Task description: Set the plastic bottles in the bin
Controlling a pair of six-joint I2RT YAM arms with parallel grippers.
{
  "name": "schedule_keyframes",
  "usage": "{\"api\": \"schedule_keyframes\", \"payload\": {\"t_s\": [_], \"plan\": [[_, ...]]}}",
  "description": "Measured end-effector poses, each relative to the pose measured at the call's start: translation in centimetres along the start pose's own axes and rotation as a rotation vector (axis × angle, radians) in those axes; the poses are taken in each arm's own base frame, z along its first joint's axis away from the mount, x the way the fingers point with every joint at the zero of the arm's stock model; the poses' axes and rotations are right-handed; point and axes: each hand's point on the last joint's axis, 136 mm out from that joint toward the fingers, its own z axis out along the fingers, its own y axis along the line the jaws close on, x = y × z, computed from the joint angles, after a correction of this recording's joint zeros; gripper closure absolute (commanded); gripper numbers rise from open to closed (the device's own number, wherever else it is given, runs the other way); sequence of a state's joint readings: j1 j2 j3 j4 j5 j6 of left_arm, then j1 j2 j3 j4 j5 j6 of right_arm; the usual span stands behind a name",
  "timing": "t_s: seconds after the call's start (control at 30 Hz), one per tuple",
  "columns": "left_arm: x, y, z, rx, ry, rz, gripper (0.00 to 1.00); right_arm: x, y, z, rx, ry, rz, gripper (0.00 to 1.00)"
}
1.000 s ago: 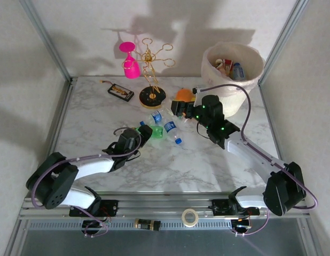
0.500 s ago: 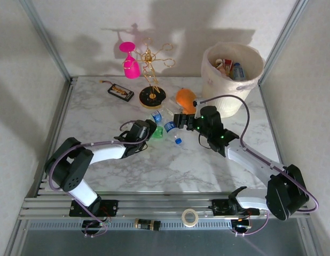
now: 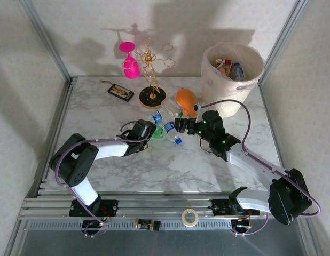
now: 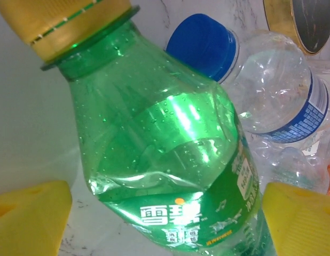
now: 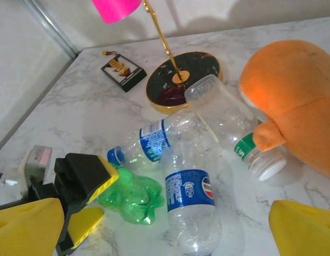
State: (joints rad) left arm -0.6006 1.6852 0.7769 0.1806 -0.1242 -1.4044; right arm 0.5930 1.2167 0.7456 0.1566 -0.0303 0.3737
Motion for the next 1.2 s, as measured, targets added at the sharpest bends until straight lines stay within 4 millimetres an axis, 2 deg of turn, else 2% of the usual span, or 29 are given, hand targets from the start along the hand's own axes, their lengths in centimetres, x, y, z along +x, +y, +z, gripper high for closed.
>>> {"api": "schedule_keyframes", "payload": {"t_s": [0.2, 0.33, 0.43, 0.63, 0.8, 0.9, 1.03, 1.2], "plan": [[-0.4, 0.5, 0.4, -0.006, -0.007, -0.014, 0.26, 0.0, 1.0, 0.4, -0.06, -0.008, -0.011, 0.01], [-0.4, 0.9, 0.4, -0.001, -0.008, -0.016, 0.33, 1.1, 1.3, 1.3, -0.073, 0.017, -0.023, 0.01], [-0.6, 0.8, 0.4, 0.025, -0.013, -0.02, 0.41, 2.3, 2.5, 1.9, -0.1, 0.041, -0.05, 0.01], [-1.3, 1.0, 0.3, 0.062, -0.029, -0.027, 0.43, 3.3, 5.3, 2.4, -0.18, 0.042, -0.131, 0.01], [-1.6, 0.8, -0.6, 0.07, -0.026, 0.026, 0.41, 4.3, 6.8, 2.8, -0.264, 0.066, -0.164, 0.01], [-1.9, -0.7, -2.1, 0.121, -0.025, 0.061, 0.41, 5.3, 7.5, 2.9, -0.318, 0.102, -0.169, 0.03], [-2.4, -3.5, -5.1, 0.255, -0.02, 0.082, 0.41, 6.6, 8.3, 3.1, -0.367, 0.143, -0.173, 0.03], [-2.2, -6.5, -7.7, 0.397, 0.017, 0.114, 0.42, 7.3, 9.5, 3.3, -0.41, 0.161, -0.181, 0.04]]}}
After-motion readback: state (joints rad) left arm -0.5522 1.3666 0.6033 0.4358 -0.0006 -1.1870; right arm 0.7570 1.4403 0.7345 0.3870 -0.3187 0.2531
